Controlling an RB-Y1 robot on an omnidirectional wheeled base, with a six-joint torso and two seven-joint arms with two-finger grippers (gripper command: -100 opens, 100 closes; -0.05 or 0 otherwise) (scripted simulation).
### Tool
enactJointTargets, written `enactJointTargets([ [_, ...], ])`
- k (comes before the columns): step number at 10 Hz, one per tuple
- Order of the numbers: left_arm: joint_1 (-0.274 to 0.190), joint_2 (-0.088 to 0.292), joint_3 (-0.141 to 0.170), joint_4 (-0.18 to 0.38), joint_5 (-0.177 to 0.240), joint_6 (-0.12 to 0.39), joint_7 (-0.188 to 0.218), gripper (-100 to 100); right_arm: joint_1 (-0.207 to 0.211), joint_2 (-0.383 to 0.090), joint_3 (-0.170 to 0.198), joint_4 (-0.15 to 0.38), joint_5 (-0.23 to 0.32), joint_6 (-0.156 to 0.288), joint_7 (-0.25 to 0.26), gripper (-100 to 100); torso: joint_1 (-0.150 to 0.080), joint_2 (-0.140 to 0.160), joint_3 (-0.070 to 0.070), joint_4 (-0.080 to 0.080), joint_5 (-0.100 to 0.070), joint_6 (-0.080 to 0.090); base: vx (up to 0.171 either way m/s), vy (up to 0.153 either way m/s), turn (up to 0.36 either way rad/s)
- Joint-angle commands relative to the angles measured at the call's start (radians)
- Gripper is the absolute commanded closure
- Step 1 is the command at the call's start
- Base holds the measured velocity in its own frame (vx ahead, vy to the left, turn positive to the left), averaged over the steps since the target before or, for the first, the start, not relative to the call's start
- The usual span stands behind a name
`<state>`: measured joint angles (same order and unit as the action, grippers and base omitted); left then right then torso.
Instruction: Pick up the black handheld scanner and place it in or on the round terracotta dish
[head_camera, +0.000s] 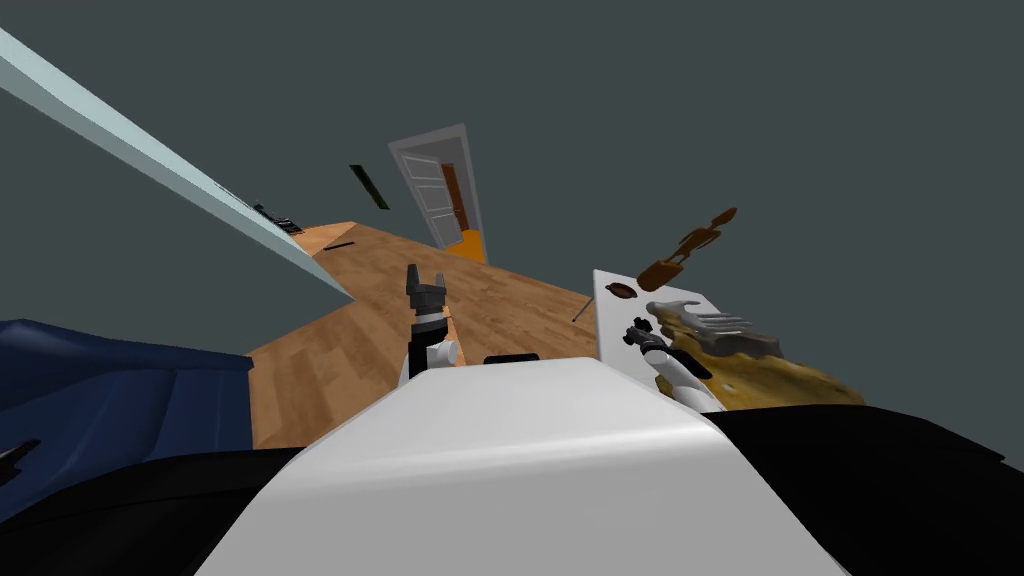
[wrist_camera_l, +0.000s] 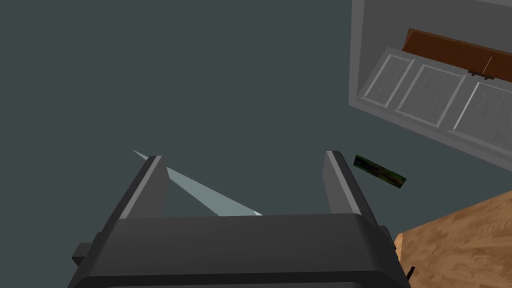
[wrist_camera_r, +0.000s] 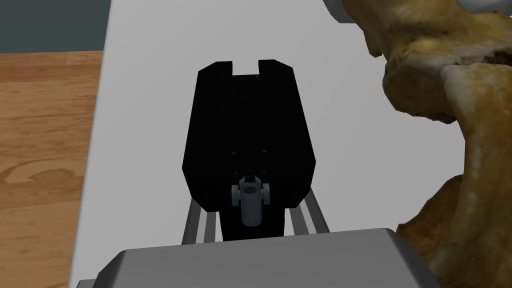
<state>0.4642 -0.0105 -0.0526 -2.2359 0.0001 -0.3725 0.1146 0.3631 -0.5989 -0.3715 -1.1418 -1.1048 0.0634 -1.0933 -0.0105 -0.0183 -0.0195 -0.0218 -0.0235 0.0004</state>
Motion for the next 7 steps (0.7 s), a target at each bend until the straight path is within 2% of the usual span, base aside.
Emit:
enactJointTargets([
  [1, 0.0, 0.0, 0.0, 0.0, 0.0, 0.0, 0.0, 0, 0.003, 0.002, -0.021, -0.004, -0.006, 0.042, 0.023, 100, 0.0, 0.0, 0.0, 0.0, 0.0, 0.0, 0.074, 0.015, -0.119],
  [2, 0.0, 0.0, 0.0, 0.0, 0.0, 0.0, 0.0, 0, 0.002, -0.001, -0.052, -0.003, -0.024, 0.07, 0.065, 100, -0.001, 0.0, 0.0, 0.0, -0.001, -0.001, 0.091, 0.0, -0.181],
  [3, 0.0, 0.0, 0.0, 0.0, 0.0, 0.0, 0.0, 0, 0.002, -0.001, -0.052, -0.003, -0.024, 0.094, 0.065, 100, -0.003, 0.0, 0.0, 0.0, -0.001, 0.001, 0.08, -0.004, -0.11],
  [4, 0.0, 0.0, 0.0, 0.0, 0.0, 0.0, 0.0, 0, 0.0, -0.003, -0.084, -0.001, -0.043, 0.125, 0.107, 100, -0.003, 0.0, 0.0, 0.0, -0.001, 0.0, 0.096, -0.013, -0.199],
  [5, 0.0, 0.0, 0.0, 0.0, 0.0, 0.0, 0.0, 0, 0.0, -0.003, -0.084, -0.001, -0.043, 0.154, 0.108, 100, -0.004, 0.0, 0.0, 0.0, -0.001, 0.001, 0.082, -0.004, -0.107],
  [6, 0.0, 0.0, 0.0, 0.0, 0.0, 0.0, 0.0, 0, -0.004, -0.005, -0.118, 0.001, -0.063, 0.182, 0.151, 100, -0.004, 0.0, 0.0, 0.0, -0.002, -0.001, 0.103, 0.002, -0.177],
  [7, 0.0, 0.0, 0.0, 0.0, 0.0, 0.0, 0.0, 0, -0.004, -0.005, -0.118, 0.001, -0.063, 0.212, 0.153, 100, -0.003, -0.001, 0.0, 0.0, -0.001, 0.0, 0.097, -0.001, -0.1],
])
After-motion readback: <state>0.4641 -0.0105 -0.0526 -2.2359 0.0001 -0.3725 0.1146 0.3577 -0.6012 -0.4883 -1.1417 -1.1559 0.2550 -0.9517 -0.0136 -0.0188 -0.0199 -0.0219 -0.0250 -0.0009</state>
